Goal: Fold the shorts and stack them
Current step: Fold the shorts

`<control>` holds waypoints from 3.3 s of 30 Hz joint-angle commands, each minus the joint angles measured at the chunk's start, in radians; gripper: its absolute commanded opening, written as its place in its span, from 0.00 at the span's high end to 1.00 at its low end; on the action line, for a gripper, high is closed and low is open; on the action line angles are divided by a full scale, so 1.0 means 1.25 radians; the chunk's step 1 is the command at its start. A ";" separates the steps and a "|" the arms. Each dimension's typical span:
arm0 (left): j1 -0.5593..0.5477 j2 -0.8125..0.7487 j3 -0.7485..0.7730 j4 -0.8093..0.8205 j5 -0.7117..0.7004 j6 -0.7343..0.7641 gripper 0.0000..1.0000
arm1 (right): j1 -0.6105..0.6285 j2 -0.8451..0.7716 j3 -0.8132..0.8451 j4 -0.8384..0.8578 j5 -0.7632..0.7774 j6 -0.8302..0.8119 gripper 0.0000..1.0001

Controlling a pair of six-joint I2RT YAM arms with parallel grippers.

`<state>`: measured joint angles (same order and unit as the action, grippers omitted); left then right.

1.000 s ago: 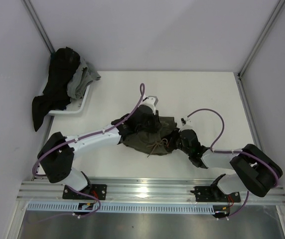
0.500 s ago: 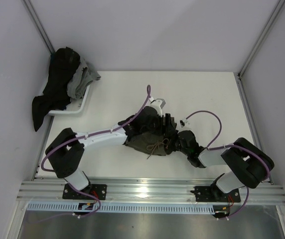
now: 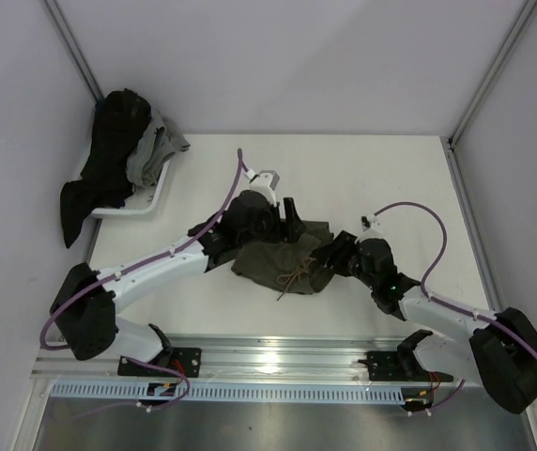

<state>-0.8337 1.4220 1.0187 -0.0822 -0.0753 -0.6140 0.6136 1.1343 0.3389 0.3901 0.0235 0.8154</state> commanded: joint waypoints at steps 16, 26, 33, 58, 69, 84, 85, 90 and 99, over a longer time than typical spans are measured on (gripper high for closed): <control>-0.054 0.056 0.094 -0.178 -0.090 0.081 0.16 | -0.144 -0.025 0.047 -0.199 -0.128 -0.044 0.33; -0.129 0.180 0.211 -0.258 -0.206 0.076 0.16 | -0.164 0.132 0.053 -0.053 -0.150 -0.031 0.49; -0.155 0.258 0.262 -0.278 -0.245 0.081 0.17 | -0.168 0.128 0.039 -0.014 -0.148 -0.011 0.79; -0.180 0.475 0.427 -0.455 -0.395 0.027 0.26 | -0.183 0.105 0.000 0.055 -0.187 0.025 1.00; -0.190 0.512 0.458 -0.452 -0.401 0.026 0.29 | -0.187 0.104 -0.002 0.055 -0.189 0.028 1.00; -0.191 0.467 0.377 -0.413 -0.448 -0.001 1.00 | -0.196 0.114 0.027 0.046 -0.210 0.014 1.00; -0.192 0.452 0.369 -0.412 -0.454 -0.007 1.00 | -0.196 0.120 0.034 0.039 -0.214 0.010 1.00; -0.191 0.354 0.326 -0.424 -0.485 -0.025 1.00 | -0.198 0.154 0.090 0.039 -0.254 -0.004 1.00; -0.199 0.238 0.265 -0.441 -0.550 -0.063 1.00 | -0.149 0.280 0.242 0.050 -0.316 -0.006 1.00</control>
<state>-1.0721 1.7847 1.3659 -0.6128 -0.6918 -0.6552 0.4046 1.4410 0.5644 0.4030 -0.3416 0.8330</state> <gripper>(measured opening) 0.025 0.019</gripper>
